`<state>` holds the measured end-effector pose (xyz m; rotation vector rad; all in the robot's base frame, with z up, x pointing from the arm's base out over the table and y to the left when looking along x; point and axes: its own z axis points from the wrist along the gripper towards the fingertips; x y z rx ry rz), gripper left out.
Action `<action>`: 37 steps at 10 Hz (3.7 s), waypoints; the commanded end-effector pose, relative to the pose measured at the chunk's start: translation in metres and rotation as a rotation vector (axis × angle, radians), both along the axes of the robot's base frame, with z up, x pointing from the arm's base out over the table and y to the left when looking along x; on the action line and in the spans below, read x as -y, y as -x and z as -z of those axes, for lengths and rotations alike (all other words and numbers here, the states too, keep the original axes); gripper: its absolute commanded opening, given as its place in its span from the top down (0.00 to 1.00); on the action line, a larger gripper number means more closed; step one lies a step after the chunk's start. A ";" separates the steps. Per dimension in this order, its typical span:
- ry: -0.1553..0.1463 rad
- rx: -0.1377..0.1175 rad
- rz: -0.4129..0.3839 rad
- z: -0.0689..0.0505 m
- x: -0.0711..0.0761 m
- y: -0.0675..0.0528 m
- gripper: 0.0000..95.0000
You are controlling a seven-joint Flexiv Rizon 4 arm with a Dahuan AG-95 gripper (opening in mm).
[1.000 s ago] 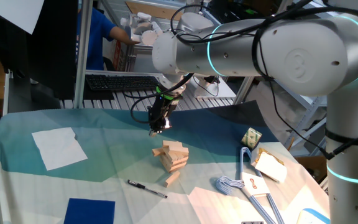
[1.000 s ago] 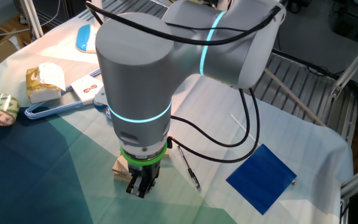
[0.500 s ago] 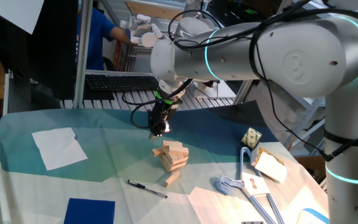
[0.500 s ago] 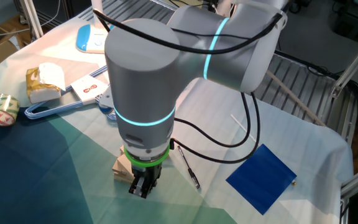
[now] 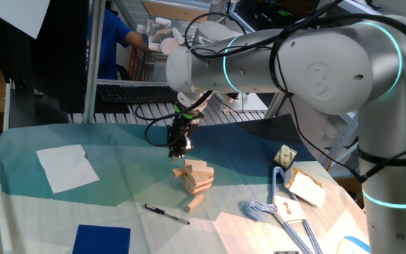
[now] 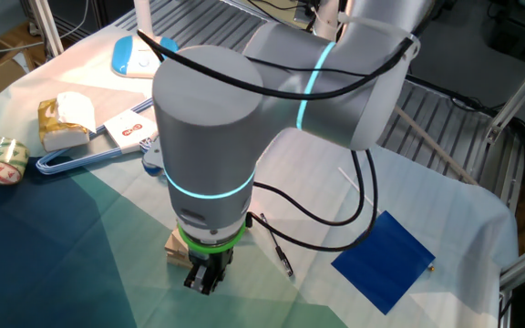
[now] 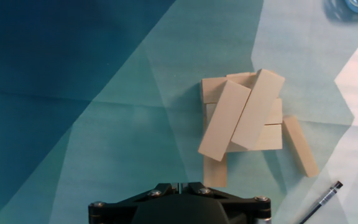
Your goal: Play Jenga
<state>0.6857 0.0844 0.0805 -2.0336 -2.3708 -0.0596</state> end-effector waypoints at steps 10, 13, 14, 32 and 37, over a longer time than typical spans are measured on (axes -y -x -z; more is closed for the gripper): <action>0.019 -0.001 0.006 0.008 0.008 0.033 0.80; 0.012 -0.003 0.012 0.008 0.008 0.033 0.80; 0.004 -0.003 0.010 0.009 0.009 0.035 0.80; 0.025 0.022 -0.010 0.028 0.007 0.038 0.80; -0.016 0.023 -0.017 0.019 0.009 0.039 1.00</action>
